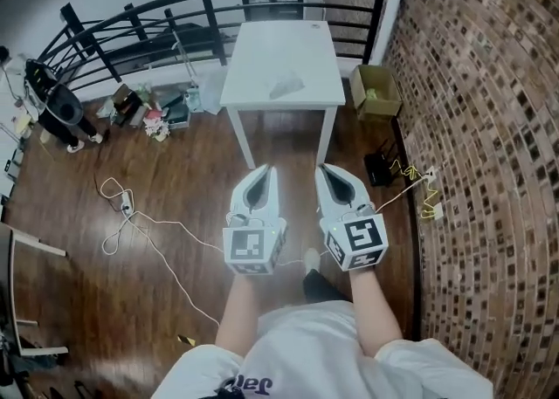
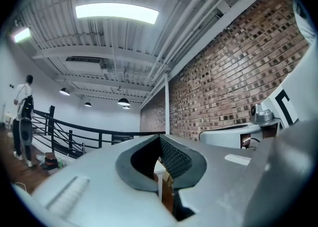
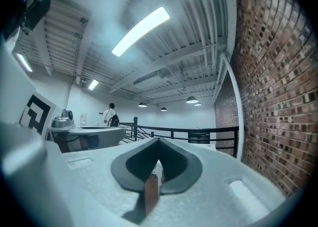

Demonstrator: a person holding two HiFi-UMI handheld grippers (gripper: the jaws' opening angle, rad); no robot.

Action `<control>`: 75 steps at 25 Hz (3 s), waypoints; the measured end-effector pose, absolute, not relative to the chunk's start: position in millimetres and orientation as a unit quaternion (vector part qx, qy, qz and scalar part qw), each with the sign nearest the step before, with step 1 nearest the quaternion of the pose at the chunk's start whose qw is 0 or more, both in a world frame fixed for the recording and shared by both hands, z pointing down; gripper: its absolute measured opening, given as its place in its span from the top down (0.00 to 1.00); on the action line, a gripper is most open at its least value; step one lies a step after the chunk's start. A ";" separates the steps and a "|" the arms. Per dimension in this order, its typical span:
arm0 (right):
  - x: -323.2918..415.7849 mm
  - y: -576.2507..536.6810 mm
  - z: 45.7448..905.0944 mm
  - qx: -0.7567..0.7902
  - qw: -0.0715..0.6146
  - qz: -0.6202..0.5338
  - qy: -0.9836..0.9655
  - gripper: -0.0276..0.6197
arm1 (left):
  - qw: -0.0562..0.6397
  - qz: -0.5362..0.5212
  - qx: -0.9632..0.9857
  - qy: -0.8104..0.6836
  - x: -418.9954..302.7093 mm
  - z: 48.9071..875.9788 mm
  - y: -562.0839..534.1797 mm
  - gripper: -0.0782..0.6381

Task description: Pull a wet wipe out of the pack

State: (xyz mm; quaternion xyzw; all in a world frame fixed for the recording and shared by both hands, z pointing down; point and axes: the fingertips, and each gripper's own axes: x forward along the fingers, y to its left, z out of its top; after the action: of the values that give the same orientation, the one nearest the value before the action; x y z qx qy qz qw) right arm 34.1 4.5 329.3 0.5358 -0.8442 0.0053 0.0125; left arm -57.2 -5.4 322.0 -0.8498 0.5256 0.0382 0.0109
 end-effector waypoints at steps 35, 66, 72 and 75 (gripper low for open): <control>19.8 -438.8 333.2 0.503 0.011 0.007 -0.864 0.97 | 0.006 0.043 -0.796 0.604 -97.6 326.6 -430.8 0.87; 47.5 -633.1 476.1 0.315 0.204 0.042 -0.926 0.89 | -0.044 -0.040 -0.852 0.521 -85.9 460.9 -633.8 0.87; 36.3 -640.0 529.5 0.179 0.311 0.030 -0.933 0.76 | -0.057 -0.052 -0.856 0.512 -84.5 497.0 -644.3 0.87; 24.3 -648.3 558.5 0.121 0.350 0.040 -0.928 0.76 | -0.064 -0.057 -0.856 0.510 -86.0 517.9 -646.4 0.87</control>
State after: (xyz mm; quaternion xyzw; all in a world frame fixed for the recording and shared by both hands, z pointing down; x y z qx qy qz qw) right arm 24.3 -648.3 558.5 0.1213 -0.9281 0.0401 0.3498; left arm -86.0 -646.4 517.9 -0.8560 0.5098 -0.0571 -0.0641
